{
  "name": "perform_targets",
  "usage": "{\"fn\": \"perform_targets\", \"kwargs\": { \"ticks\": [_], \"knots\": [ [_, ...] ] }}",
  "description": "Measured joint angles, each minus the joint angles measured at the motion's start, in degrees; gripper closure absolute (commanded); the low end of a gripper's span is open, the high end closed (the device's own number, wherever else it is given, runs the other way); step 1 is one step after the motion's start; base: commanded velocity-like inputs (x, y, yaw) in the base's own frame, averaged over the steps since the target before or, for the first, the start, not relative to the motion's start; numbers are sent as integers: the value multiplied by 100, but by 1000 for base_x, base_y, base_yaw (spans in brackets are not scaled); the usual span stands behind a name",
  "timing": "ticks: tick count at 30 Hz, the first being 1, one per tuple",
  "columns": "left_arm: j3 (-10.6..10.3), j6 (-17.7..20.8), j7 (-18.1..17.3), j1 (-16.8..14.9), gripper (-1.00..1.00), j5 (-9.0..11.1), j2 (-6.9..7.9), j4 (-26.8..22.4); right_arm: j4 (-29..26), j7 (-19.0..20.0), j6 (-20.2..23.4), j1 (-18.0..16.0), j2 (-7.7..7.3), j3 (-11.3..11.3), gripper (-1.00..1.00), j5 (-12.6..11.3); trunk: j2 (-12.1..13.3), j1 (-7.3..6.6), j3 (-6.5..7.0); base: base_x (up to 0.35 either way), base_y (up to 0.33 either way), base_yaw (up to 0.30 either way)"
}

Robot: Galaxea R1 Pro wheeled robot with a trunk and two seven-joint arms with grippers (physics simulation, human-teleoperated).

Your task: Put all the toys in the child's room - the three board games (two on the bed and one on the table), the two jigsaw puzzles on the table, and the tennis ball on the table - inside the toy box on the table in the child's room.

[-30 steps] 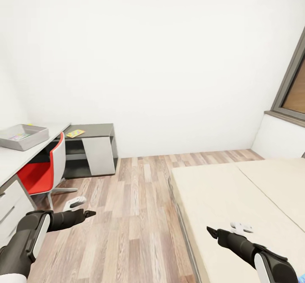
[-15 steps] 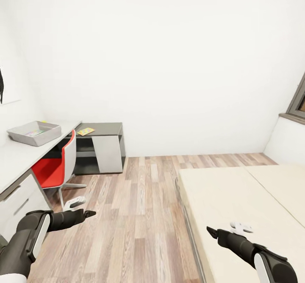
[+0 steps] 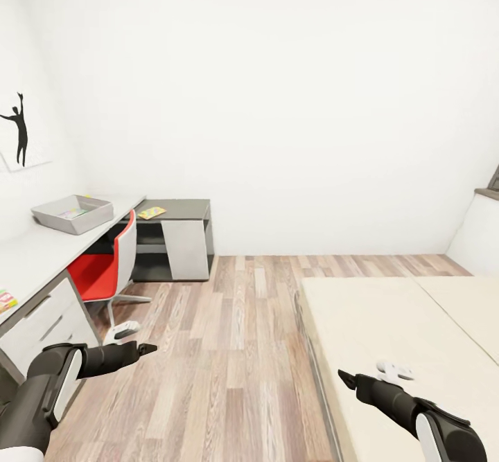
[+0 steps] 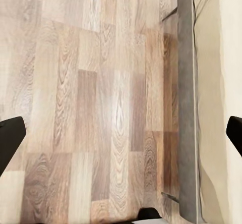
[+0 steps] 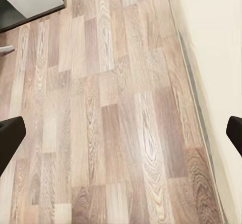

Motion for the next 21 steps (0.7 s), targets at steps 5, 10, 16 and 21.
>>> {"fn": "perform_targets", "kwargs": {
  "ticks": [5,10,16,21],
  "knots": [
    [-3,2,-3,-1,-100,0,0,1,-1,-1,-4,0,1,0,-100,-3,0,2,0,-64,-1,50],
    [-3,3,-4,-1,-100,-1,0,1,2,0,-5,1,0,-1,-100,-3,0,0,0,-60,0,10],
    [3,1,-3,-1,-100,-2,0,1,35,0,-6,1,0,21,-100,-6,0,0,0,-11,0,2],
    [4,1,-4,-1,-100,-4,0,1,89,0,-11,1,0,85,-100,-5,1,1,0,-22,0,0]
  ]
}}
